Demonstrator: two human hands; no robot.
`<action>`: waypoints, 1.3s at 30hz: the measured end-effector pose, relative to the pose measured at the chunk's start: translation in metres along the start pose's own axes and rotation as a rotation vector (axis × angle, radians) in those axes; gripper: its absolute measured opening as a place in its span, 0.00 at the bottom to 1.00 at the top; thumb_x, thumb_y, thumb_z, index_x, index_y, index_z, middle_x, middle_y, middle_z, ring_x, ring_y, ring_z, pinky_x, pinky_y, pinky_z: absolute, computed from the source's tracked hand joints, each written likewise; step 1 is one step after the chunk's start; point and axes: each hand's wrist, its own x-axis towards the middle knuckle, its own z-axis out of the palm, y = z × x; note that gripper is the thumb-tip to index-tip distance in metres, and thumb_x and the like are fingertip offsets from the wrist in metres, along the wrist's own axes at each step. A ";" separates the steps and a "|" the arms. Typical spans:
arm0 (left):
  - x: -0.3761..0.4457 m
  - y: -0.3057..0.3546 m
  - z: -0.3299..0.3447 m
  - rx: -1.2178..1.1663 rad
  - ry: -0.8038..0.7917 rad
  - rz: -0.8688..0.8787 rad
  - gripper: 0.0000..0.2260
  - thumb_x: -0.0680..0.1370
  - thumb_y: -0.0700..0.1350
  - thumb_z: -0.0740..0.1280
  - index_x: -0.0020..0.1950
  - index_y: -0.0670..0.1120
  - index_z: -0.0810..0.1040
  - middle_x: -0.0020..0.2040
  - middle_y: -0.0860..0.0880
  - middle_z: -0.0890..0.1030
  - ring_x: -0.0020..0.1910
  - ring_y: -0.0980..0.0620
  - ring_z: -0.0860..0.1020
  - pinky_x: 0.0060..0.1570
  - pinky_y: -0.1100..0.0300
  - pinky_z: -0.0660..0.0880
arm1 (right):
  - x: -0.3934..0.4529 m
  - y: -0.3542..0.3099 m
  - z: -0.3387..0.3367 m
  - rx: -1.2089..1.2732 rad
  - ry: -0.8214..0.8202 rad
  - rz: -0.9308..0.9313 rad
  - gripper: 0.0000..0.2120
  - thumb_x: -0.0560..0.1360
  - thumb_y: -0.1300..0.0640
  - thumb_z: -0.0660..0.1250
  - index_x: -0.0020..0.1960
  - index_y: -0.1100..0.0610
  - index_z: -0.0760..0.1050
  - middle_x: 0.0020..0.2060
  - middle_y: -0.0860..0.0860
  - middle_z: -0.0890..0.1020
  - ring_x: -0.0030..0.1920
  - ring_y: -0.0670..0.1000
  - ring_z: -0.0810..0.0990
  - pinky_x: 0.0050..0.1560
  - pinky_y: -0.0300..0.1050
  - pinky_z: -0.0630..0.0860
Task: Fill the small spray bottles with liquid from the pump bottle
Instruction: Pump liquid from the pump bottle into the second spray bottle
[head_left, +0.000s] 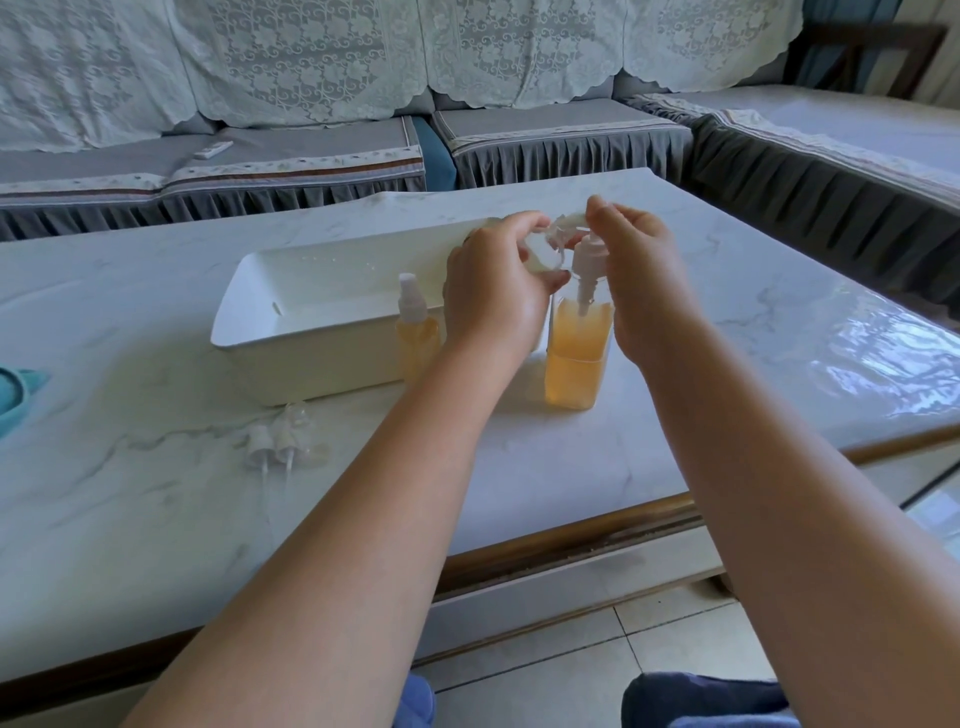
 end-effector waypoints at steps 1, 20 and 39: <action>0.001 0.001 -0.001 -0.017 0.007 0.003 0.23 0.71 0.44 0.75 0.65 0.53 0.77 0.49 0.52 0.78 0.52 0.49 0.76 0.52 0.56 0.73 | 0.000 0.000 0.000 0.007 -0.023 -0.001 0.23 0.79 0.46 0.64 0.65 0.62 0.72 0.42 0.50 0.83 0.35 0.46 0.80 0.30 0.38 0.72; 0.002 0.001 -0.001 -0.006 0.008 0.009 0.23 0.71 0.44 0.75 0.65 0.54 0.77 0.48 0.51 0.79 0.53 0.48 0.76 0.53 0.53 0.74 | -0.005 -0.006 0.004 0.022 0.020 -0.005 0.12 0.81 0.53 0.62 0.61 0.58 0.71 0.40 0.50 0.81 0.36 0.45 0.79 0.33 0.38 0.74; 0.004 0.002 -0.001 -0.014 0.025 0.010 0.23 0.71 0.45 0.75 0.65 0.55 0.77 0.47 0.53 0.78 0.51 0.50 0.76 0.50 0.56 0.73 | -0.002 -0.006 0.003 -0.002 -0.028 0.025 0.27 0.78 0.37 0.61 0.64 0.59 0.74 0.43 0.51 0.85 0.38 0.47 0.82 0.35 0.40 0.73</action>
